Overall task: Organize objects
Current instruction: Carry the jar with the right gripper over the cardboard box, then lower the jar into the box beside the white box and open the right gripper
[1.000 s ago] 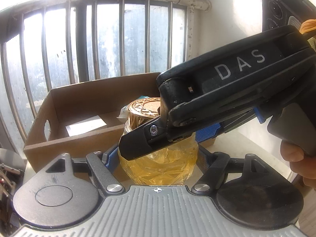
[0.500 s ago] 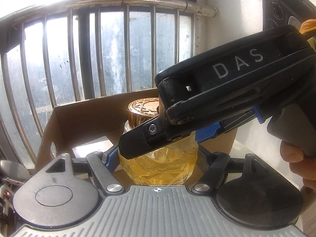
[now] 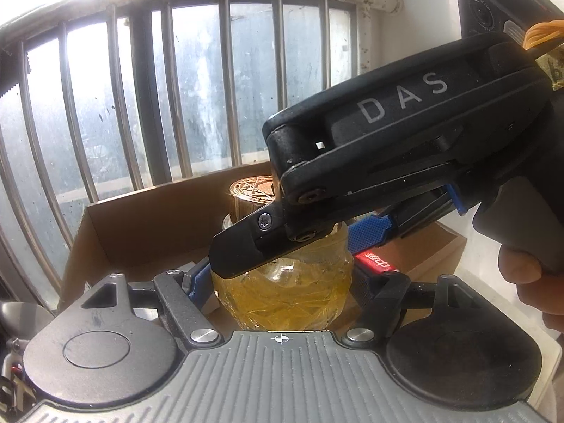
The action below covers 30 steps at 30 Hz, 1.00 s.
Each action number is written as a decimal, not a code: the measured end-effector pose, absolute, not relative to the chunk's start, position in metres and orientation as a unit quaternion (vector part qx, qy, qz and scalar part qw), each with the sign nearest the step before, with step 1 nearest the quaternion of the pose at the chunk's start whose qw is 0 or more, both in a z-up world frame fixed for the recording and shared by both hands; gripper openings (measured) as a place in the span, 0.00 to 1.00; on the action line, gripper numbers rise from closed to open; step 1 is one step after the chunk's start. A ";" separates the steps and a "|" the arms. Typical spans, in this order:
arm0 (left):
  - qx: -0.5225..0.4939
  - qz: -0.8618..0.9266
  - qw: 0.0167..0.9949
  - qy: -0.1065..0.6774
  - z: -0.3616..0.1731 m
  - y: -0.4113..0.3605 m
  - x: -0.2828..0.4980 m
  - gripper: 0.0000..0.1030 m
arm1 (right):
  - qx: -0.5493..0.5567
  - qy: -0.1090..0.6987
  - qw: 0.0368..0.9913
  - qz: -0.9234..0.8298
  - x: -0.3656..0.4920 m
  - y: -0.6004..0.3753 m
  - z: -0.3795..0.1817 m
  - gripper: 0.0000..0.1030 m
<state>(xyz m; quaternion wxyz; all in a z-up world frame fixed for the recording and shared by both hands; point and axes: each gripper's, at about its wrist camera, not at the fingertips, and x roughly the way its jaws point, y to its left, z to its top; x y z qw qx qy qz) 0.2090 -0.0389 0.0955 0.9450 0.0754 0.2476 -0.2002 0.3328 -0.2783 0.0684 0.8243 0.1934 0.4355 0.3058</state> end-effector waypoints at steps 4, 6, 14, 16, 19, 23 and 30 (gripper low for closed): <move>0.075 -0.215 0.932 0.283 0.087 -0.042 0.238 0.73 | 0.222 0.462 0.806 0.297 0.362 -0.286 0.050 0.77; 0.065 -0.226 0.924 0.303 0.083 -0.041 0.251 0.74 | 0.237 0.476 0.795 0.293 0.375 -0.290 0.039 0.77; 0.036 -0.255 0.888 0.381 0.067 -0.037 0.290 0.73 | 0.271 0.512 0.765 0.282 0.409 -0.301 0.004 0.76; 0.023 -0.258 0.880 0.399 0.064 -0.033 0.297 0.73 | 0.269 0.520 0.761 0.279 0.415 -0.301 -0.003 0.76; 0.024 -0.259 0.877 0.404 0.063 -0.031 0.301 0.73 | 0.263 0.535 0.756 0.271 0.425 -0.299 -0.015 0.76; 0.001 -0.260 0.865 0.429 0.058 -0.031 0.312 0.72 | 0.257 0.557 0.746 0.258 0.438 -0.296 -0.025 0.75; -0.019 -0.258 0.857 0.446 0.059 -0.026 0.316 0.72 | 0.212 0.565 0.755 0.256 0.444 -0.285 -0.022 0.75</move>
